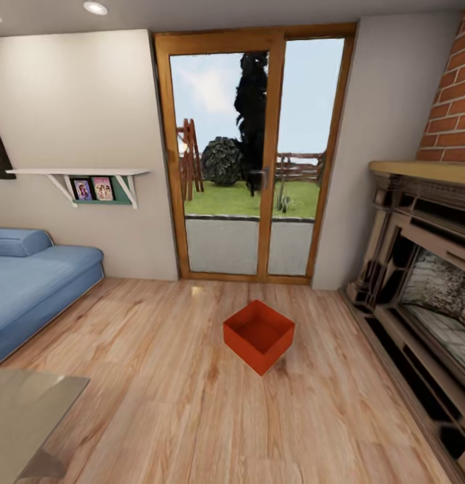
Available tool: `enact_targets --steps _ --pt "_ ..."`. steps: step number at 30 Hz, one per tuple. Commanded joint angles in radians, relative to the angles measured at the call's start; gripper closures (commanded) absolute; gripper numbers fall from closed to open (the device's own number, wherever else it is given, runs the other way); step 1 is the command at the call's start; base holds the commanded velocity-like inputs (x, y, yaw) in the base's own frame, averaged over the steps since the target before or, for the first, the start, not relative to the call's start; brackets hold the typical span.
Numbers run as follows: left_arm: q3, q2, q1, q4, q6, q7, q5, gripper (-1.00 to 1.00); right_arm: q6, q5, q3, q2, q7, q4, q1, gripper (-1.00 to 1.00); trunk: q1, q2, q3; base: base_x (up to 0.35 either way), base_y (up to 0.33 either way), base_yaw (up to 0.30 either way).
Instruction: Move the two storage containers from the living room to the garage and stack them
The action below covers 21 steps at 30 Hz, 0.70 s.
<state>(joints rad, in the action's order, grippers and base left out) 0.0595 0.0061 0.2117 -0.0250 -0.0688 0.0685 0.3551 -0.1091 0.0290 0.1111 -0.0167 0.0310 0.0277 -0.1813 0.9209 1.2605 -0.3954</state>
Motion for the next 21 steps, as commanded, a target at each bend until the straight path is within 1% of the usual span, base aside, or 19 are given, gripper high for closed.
enact_targets --steps 1,12,15,21 --pt "0.006 0.000 0.000 -0.003 -0.006 0.004 0.007 -1.00 -0.006 0.003 0.007 0.000 0.003 0.003 -0.001 -1.00 0.001 0.001 -0.001 0.325 0.100 0.273" --pt "0.005 0.000 0.000 -0.003 -0.006 0.004 0.008 -1.00 -0.006 0.003 0.007 0.000 0.003 0.003 -0.001 -1.00 0.001 0.001 -0.001 0.325 0.086 0.267" --pt "0.006 0.000 0.000 -0.003 -0.006 0.004 0.008 -1.00 -0.007 0.003 0.007 -0.001 0.003 0.003 -0.001 -1.00 0.001 0.001 -0.001 0.325 0.019 0.102" --pt "0.006 0.000 0.000 -0.003 -0.006 0.004 0.008 -1.00 -0.007 0.003 0.007 -0.002 0.003 0.003 -0.001 -1.00 0.001 0.001 -0.001 0.325 0.005 0.028"
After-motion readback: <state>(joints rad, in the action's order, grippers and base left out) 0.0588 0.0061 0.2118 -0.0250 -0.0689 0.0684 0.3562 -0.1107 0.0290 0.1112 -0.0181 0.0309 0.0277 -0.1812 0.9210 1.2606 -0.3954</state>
